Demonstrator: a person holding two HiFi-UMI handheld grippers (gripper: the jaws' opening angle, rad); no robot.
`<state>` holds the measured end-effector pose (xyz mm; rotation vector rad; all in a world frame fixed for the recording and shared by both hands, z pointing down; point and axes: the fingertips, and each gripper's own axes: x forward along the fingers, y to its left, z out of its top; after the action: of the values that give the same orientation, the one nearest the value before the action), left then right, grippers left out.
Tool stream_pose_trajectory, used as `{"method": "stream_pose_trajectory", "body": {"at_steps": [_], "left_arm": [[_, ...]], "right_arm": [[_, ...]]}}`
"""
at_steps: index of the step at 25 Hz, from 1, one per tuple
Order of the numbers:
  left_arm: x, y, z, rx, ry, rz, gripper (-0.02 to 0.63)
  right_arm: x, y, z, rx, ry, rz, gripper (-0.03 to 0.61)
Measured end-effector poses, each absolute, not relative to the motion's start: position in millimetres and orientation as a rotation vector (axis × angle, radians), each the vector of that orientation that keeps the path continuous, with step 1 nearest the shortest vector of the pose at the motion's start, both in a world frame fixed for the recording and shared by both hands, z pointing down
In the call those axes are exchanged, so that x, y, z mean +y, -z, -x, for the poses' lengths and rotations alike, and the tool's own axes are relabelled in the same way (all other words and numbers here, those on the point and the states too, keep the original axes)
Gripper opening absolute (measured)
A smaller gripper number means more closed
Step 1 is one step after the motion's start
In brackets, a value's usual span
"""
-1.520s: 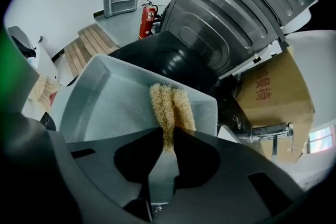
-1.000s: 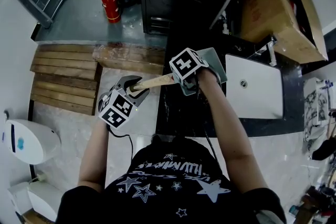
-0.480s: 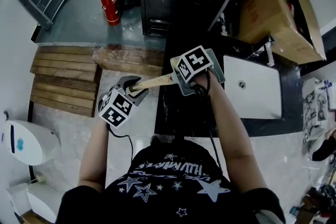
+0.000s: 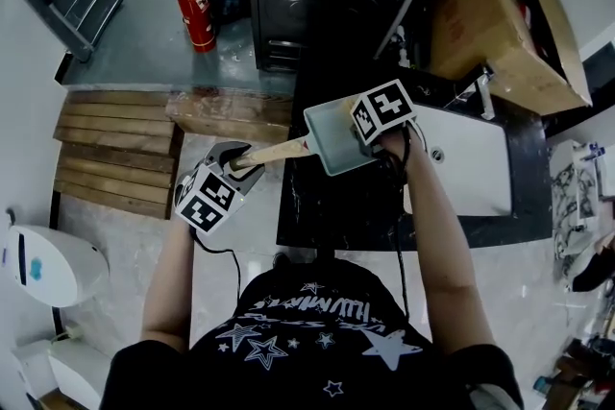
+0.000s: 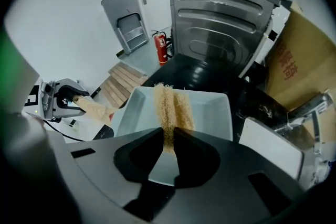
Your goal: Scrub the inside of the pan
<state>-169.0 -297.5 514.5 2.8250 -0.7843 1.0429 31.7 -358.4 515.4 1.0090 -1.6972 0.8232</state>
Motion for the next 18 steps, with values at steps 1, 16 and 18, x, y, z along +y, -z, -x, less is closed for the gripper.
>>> {"method": "stream_pose_trajectory", "body": {"at_steps": [1,16,18], "left_arm": [[-297,-514,169,-0.786,-1.045,-2.824,0.181],[-296,-516,167,-0.789,-1.039,-2.828,0.181],[-296,-516,167,-0.795,-1.043,-2.825,0.183]], "right_arm": [[-358,-516,-41,-1.677,-0.834,-1.024,0.061],[-354,-551,-80,-1.447,-0.81,-1.033,0.061],[-352,-551,-73,-1.471,-0.814,-1.009,0.061]]}}
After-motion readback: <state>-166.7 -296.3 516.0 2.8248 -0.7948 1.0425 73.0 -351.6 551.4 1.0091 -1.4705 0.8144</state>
